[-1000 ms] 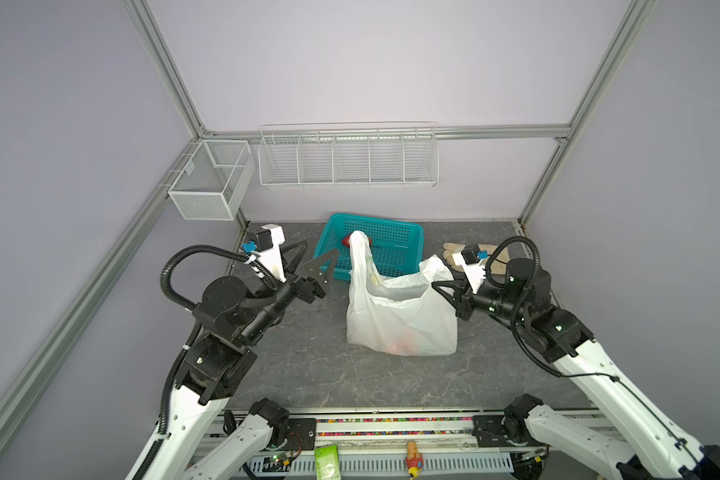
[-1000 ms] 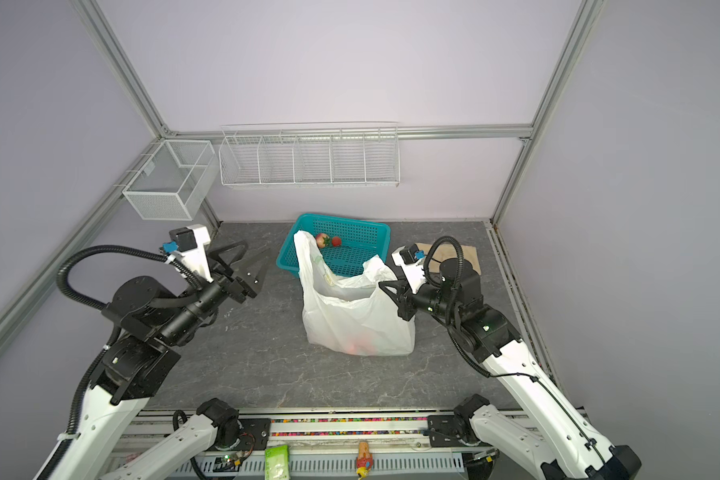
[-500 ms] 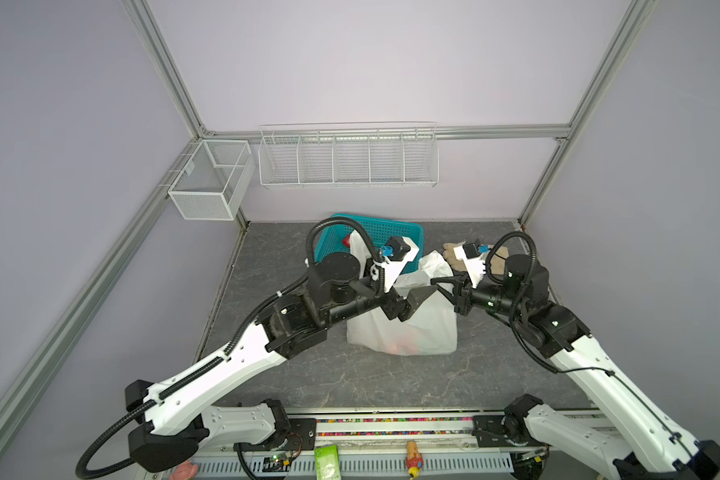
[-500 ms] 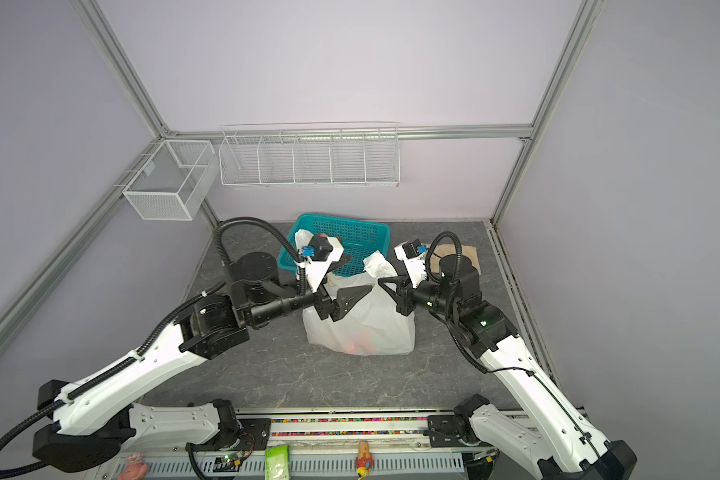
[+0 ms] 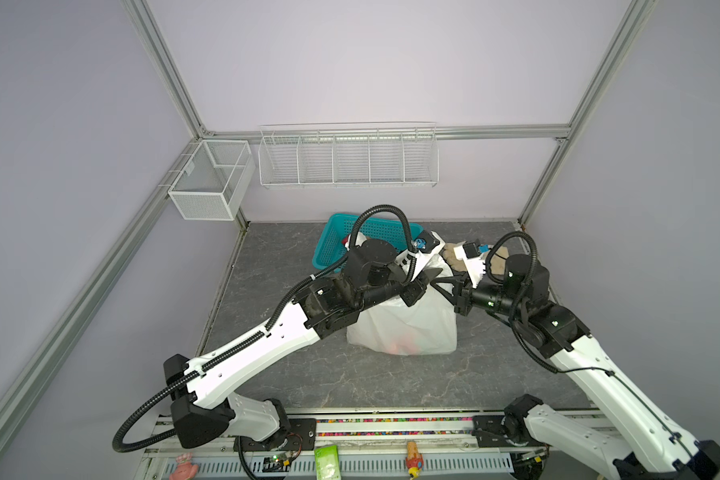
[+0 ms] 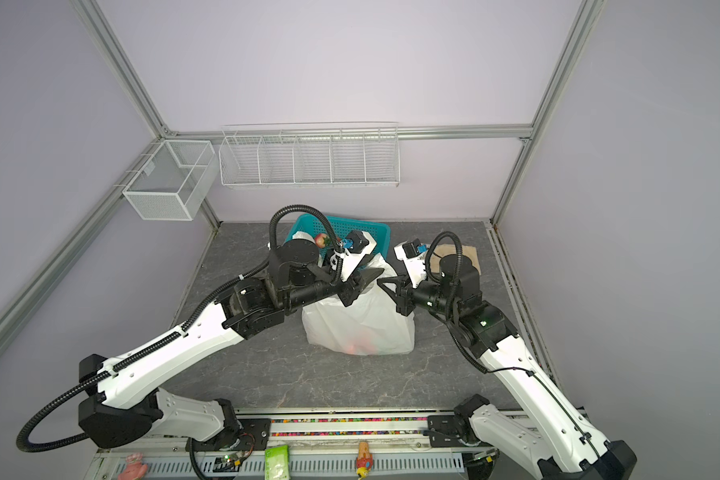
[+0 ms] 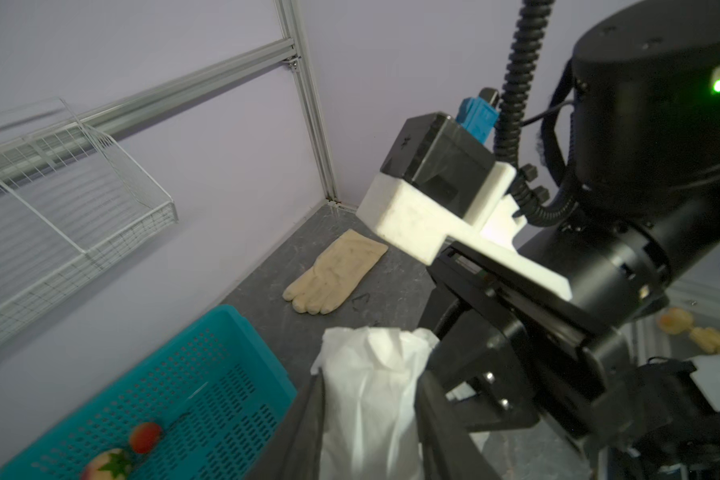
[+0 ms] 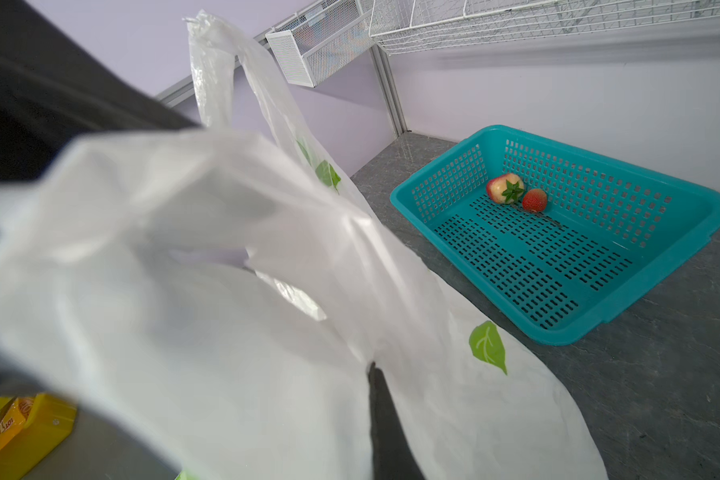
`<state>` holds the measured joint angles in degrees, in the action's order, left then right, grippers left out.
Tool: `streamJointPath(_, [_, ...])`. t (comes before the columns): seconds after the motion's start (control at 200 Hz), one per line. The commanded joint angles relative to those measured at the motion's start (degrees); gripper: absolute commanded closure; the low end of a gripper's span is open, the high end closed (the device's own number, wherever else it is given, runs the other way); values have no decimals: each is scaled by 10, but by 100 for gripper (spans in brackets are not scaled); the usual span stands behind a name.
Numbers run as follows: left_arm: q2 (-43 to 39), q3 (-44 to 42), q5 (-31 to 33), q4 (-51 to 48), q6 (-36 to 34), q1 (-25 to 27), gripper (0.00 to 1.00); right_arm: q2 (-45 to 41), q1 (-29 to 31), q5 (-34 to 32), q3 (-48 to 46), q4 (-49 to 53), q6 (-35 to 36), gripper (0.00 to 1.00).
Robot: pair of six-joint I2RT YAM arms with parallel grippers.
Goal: Place the fake fruits into the plastic bag and tie a complex knot
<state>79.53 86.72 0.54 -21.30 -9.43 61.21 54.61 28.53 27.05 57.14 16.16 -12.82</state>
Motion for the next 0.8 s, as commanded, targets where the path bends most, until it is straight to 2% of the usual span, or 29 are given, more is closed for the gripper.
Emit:
streamJointPath(0.0, [-1, 20, -45, 10, 20, -20, 83, 0, -3, 8, 6, -14, 15, 89])
streamJointPath(0.06, [-7, 20, -76, 8, 39, -35, 91, -4, -3, 3, 13, 10, 52, 81])
streamJointPath(0.095, [-10, 18, -93, 6, 52, -44, 95, -9, -4, -8, 17, 26, 80, 73])
streamJointPath(0.165, [-18, 15, -132, 2, 76, -61, 100, -20, -4, -42, 22, 50, 137, 51])
streamJointPath(0.225, [-19, 14, -157, -6, 84, -68, 100, -30, -4, -67, 19, 48, 174, 37])
streamJointPath(0.3, [-18, 15, -171, -13, 93, -70, 100, -33, -3, -71, 16, 22, 201, 10])
streamJointPath(0.395, [-14, 20, -178, -24, 101, -71, 100, -16, -4, -44, 23, -15, 218, 0])
streamJointPath(0.53, [-18, 22, -186, -26, 113, -72, 100, 30, -4, -14, 50, -44, 229, 4])
streamJointPath(0.6, [-22, 22, -197, -24, 122, -74, 100, 49, -4, 20, 53, -62, 233, 1])
streamJointPath(0.65, [-26, 21, -204, -19, 131, -76, 100, 59, -4, 56, 44, -78, 234, 11])
streamJointPath(0.67, [-26, 22, -207, -19, 135, -77, 100, 62, -4, 62, 38, -85, 232, 18])
streamJointPath(0.745, [-32, 18, -219, -10, 154, -81, 100, 61, -4, 53, 0, -126, 217, 46])
streamJointPath(0.795, [-35, 12, -228, 1, 171, -86, 100, 55, -4, 44, -33, -159, 208, 57])
